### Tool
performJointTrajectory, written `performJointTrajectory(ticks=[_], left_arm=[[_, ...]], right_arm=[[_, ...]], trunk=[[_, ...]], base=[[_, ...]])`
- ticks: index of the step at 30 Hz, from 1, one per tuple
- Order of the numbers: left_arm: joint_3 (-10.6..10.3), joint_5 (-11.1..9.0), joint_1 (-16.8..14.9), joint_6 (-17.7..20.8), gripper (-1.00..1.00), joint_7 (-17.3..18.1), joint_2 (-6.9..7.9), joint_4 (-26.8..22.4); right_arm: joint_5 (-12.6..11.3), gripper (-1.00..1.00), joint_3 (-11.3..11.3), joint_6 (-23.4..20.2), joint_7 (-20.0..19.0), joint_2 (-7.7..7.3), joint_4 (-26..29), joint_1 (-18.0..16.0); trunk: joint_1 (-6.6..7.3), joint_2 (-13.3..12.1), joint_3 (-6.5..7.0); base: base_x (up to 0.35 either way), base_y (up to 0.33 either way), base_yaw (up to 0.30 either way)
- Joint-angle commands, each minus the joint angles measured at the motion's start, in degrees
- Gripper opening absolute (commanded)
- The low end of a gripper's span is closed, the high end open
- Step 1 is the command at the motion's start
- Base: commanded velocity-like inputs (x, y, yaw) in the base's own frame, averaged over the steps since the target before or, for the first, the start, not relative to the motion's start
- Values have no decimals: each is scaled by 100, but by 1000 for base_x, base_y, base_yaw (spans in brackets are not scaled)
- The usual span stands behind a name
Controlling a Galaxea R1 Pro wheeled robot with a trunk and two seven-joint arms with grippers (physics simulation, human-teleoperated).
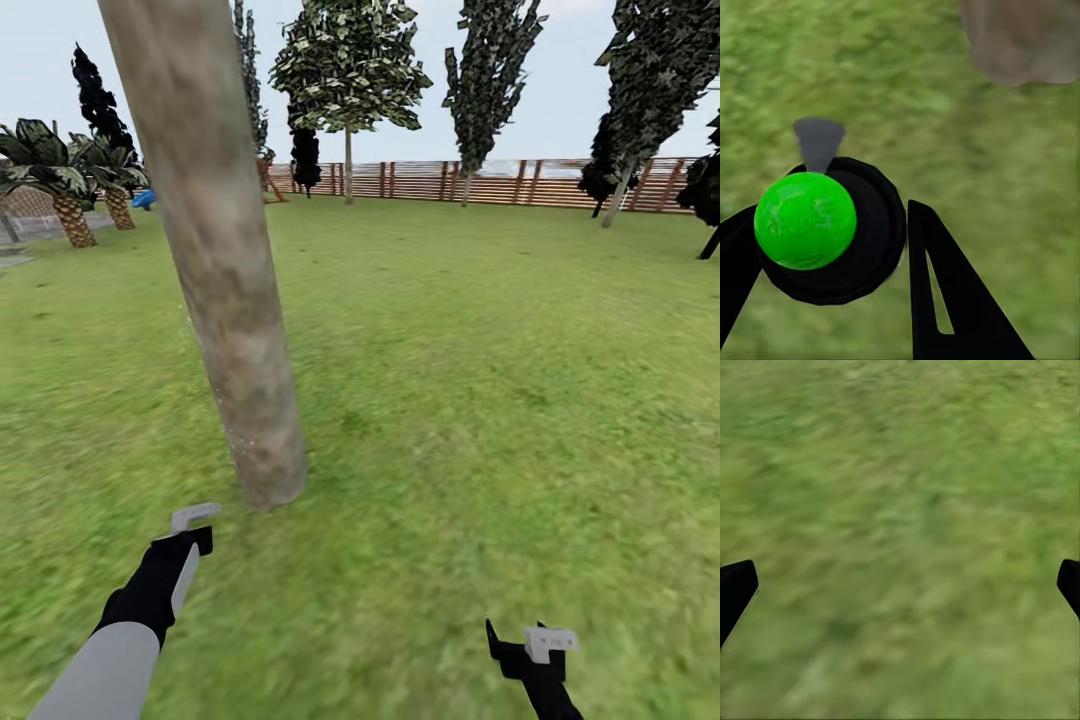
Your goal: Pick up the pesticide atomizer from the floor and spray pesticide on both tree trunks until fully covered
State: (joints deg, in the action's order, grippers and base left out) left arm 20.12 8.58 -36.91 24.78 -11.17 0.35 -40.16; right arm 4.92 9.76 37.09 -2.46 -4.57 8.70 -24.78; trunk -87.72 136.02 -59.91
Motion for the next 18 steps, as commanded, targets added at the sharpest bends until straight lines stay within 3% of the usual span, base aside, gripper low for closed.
performJointTrajectory(ticks=[1, 8, 13, 15, 17, 18], left_arm=[[0, 3, 0, 0, -100, 0, 0, 0], [-15, -10, 1, -11, -100, 0, 1, 11], [-37, 9, -67, 39, -100, 9, -48, 42], [-280, 15, -131, 182, -100, 9, -218, 23], [-732, 4, -296, 436, -100, 3, -370, 2], [-855, -7, -389, 506, -100, 2, -410, -3]], right_arm=[[0, 100, 0, 0, 0, 0, 0, 0], [0, 100, 0, 0, 0, -2, 0, 8], [0, 100, 0, 0, 0, 0, 0, 9], [0, 100, 0, 0, 0, -3, 0, 9], [0, 100, 0, 0, 0, -1, 0, 9], [0, 100, 0, 0, 0, 0, 0, 9]], trunk=[[0, 0, 0], [0, 0, 18], [0, 0, 23], [0, 0, 24], [0, 0, 24], [0, 0, 24]], base=[[200, -162, 277], [103, -96, 272], [3, -3, 67], [0, 0, 5], [0, 0, 1], [0, 0, 0]])
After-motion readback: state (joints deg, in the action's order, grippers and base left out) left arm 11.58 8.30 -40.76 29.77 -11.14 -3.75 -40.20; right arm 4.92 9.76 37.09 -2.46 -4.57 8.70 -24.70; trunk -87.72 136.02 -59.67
